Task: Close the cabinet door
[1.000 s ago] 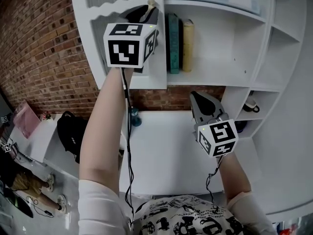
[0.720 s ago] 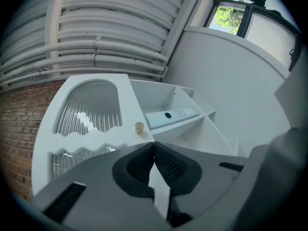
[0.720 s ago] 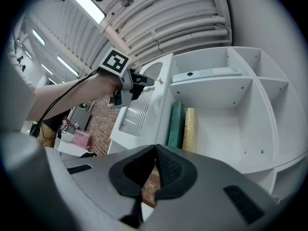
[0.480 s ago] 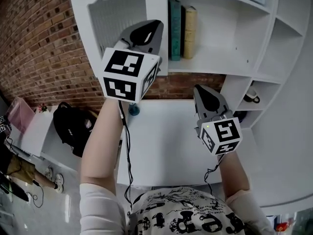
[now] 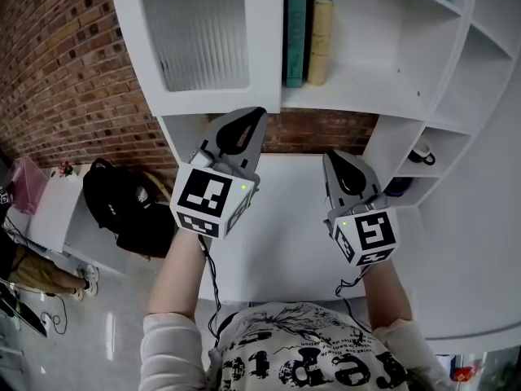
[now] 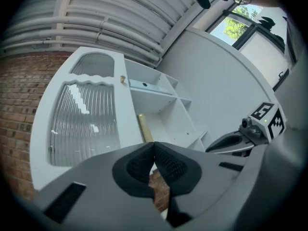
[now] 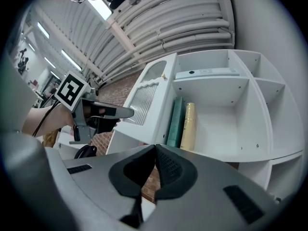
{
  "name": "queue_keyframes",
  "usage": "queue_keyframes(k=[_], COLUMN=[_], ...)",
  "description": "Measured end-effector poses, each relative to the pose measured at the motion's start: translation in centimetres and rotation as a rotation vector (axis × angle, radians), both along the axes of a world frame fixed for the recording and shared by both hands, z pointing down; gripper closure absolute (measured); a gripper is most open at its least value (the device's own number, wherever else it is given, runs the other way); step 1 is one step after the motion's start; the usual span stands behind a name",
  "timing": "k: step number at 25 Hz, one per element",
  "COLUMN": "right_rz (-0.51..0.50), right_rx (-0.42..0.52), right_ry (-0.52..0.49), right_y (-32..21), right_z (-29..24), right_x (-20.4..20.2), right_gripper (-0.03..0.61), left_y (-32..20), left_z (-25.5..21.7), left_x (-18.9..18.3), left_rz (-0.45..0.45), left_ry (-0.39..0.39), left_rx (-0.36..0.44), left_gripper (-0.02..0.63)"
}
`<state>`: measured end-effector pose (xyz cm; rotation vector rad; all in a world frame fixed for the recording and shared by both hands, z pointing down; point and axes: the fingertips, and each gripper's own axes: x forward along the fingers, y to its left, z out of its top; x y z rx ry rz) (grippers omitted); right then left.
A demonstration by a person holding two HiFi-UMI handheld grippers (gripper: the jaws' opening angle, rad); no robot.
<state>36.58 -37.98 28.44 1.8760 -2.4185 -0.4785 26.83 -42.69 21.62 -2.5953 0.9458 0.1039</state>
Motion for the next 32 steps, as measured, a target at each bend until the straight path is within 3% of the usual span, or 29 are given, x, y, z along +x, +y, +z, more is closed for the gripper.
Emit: queue_keyframes(k=[7,12,21,32], right_rz=[-0.032,-0.071,-0.147,-0.146], right_rx=[-0.037,-0.014,-0.032,-0.057], right_ry=[-0.006,-0.026,-0.065,-0.065], right_y=[-0.3,-0.2,0.1,1.2], right_z=[2.7,3.2,3.7,4.7], right_x=[0.3,0.2,-0.1,0.3], right_gripper=[0.563,0.565,0.565,0.565], left_y=[1.6,2.2,2.0,3.9], left_z=[7.7,10.5,11.1,11.5], left_x=[-0.7,-1.3,-1.8,-2.0], left_rz=[0.024,-0.005,-0.041,-0.031], left_ry=[-0.003,-0.031,-0.003,0.0], left_rx=[-0.129,-0.162,-0.199,-0.213], left_gripper=[0.6,0.6,0.6,0.6])
